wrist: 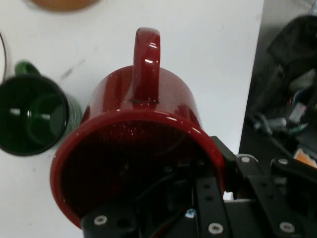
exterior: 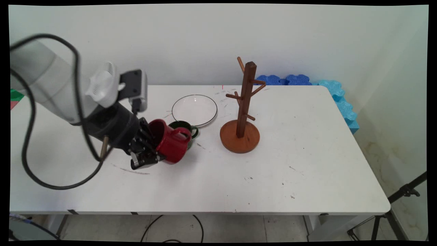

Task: Place the picked object on the table

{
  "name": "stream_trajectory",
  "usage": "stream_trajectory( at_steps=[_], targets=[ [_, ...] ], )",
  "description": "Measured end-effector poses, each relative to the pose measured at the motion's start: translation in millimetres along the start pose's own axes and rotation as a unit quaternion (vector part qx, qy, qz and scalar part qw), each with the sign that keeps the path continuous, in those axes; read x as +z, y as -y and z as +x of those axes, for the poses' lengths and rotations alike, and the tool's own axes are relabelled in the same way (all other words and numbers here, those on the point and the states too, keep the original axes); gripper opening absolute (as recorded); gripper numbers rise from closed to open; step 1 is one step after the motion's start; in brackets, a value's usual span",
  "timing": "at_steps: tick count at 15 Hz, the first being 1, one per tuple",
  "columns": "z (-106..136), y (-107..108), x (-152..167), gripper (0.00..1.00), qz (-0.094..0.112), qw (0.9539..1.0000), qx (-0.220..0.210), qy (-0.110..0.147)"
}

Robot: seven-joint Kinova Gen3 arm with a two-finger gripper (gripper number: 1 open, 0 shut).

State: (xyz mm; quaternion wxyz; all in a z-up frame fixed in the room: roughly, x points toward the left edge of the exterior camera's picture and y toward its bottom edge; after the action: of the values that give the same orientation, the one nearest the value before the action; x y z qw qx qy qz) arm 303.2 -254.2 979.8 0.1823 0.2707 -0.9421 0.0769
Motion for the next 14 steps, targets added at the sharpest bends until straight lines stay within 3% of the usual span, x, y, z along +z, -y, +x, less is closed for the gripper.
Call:
stream_trajectory(
  at_steps=[7,14],
  targets=[
    [16.6,6.4,39.1,0.0,-0.003,0.9971,-0.006,0.075],
    [38.2,14.4,82.5,0.0,-0.009,0.9939,-0.017,0.109]
  ],
)
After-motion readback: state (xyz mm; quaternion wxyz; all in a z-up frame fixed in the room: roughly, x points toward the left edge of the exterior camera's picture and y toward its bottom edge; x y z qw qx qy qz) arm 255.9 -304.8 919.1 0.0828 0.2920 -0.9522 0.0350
